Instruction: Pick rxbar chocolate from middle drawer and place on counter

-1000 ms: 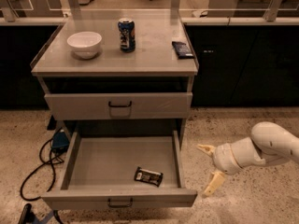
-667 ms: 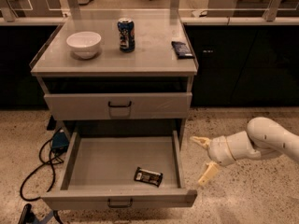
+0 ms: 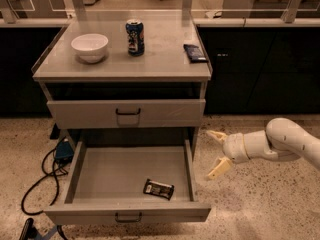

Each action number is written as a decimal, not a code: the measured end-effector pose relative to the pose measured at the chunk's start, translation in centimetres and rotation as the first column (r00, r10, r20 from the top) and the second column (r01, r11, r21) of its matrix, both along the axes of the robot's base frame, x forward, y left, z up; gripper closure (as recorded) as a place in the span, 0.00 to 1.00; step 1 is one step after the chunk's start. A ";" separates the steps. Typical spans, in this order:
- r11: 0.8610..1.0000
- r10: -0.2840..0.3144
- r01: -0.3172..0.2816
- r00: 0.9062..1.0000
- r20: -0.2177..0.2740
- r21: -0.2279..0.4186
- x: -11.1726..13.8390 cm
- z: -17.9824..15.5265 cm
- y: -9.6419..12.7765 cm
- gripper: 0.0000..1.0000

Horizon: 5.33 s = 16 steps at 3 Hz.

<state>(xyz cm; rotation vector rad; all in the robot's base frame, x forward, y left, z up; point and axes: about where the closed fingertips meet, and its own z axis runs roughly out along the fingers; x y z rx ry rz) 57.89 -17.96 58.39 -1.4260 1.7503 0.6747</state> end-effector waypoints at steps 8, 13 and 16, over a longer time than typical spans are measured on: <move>0.997 -0.083 0.083 0.983 -0.162 -0.005 1.1 -4.3 11.7 0.00; 0.932 -0.332 0.319 0.942 -0.051 -0.172 3.2 -12.4 12.2 0.00; 0.866 -0.340 0.314 0.940 0.004 -0.390 0.2 -18.5 13.1 0.00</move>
Offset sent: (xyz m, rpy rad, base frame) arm -0.0250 0.0536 0.0013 -0.1144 -0.0357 0.0449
